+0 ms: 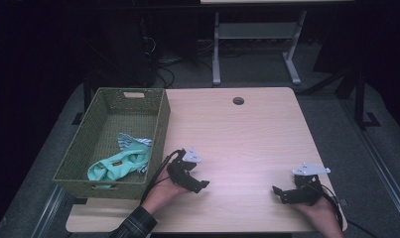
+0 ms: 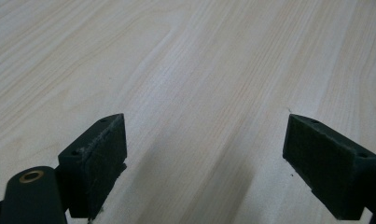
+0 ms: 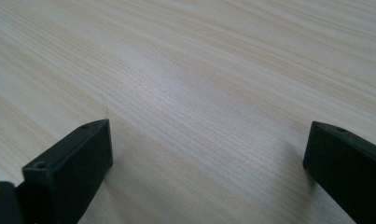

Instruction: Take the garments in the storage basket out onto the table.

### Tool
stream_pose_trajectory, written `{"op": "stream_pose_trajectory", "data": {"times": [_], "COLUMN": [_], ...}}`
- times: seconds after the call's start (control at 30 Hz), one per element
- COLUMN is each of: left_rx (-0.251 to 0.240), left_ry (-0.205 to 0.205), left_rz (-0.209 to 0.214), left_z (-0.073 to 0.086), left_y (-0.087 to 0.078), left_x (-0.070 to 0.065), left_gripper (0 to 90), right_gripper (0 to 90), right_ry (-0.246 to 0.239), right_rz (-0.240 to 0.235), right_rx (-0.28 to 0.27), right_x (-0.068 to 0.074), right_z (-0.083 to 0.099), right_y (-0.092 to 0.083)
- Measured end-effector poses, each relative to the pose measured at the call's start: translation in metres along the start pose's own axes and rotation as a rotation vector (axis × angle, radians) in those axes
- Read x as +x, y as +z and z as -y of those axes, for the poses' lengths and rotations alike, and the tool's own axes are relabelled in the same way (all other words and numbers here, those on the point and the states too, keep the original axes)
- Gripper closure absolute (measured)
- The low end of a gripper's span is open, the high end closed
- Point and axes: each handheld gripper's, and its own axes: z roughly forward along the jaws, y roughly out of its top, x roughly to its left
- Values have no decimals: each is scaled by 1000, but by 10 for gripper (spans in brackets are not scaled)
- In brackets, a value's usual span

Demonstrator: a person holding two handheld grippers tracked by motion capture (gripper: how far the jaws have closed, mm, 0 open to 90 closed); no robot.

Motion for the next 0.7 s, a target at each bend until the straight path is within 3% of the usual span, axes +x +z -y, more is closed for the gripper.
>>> {"op": "stream_pose_trajectory", "data": {"times": [0.7], "left_rx": [-23], "left_ry": [-6], "left_rz": [31], "left_z": [-8], "left_y": [-12], "left_x": [0], "left_gripper": [129], "right_gripper": [8], "right_ry": [0], "right_rz": [0], "right_rx": [0], "right_x": [0], "right_z": [0], "right_y": [0]}}
